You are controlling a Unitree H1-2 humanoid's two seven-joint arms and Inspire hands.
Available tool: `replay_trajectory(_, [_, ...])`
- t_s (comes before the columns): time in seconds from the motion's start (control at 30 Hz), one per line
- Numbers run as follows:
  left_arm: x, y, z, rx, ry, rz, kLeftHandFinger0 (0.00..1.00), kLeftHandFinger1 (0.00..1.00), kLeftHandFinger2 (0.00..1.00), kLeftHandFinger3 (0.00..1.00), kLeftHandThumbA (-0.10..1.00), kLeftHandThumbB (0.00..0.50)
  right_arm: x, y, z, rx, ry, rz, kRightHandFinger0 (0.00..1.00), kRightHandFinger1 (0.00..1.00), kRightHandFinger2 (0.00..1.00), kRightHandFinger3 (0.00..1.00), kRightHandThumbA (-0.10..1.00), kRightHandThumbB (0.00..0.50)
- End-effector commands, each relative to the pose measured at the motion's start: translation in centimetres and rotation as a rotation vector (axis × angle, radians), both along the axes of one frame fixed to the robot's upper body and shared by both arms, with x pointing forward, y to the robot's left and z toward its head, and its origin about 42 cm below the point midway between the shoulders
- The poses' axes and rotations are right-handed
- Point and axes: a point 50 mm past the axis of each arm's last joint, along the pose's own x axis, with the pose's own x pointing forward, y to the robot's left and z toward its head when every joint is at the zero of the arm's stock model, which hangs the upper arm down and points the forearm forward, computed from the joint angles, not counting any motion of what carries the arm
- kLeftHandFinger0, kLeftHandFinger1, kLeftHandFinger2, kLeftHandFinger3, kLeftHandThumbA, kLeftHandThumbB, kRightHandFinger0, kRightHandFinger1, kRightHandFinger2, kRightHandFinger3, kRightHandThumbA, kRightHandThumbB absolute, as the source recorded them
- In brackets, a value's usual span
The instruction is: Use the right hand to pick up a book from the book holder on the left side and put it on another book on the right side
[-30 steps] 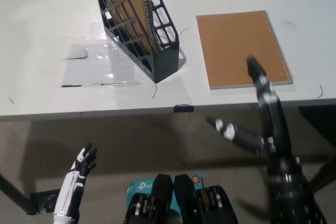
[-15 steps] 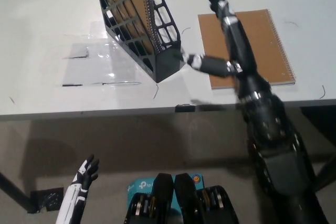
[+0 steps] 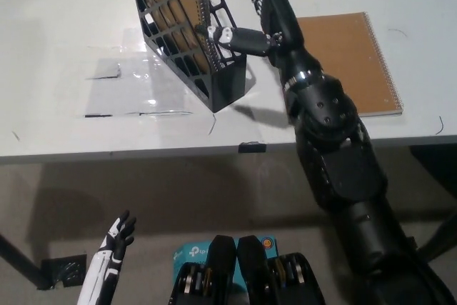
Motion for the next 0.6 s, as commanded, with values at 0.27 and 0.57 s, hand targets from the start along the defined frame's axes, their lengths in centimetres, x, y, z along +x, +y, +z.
replay_trajectory(0.27, [0.2,0.1,1.3,0.015,-0.074,-0.025,1.00,1.00,1.00,1.00,1.00,0.226,1.2,4.2,4.7,-0.003,-0.025,0.045,1.00,1.00,1.00,1.00,1.00,0.197])
replay_trajectory(0.57, [0.4,0.1,1.5,0.025,-0.088,-0.029,1.00,1.00,1.00,1.00,1.00,0.210,2.7,4.7,5.3,-0.077,-0.009,0.001,1.00,1.00,1.00,1.00,1.00,0.246])
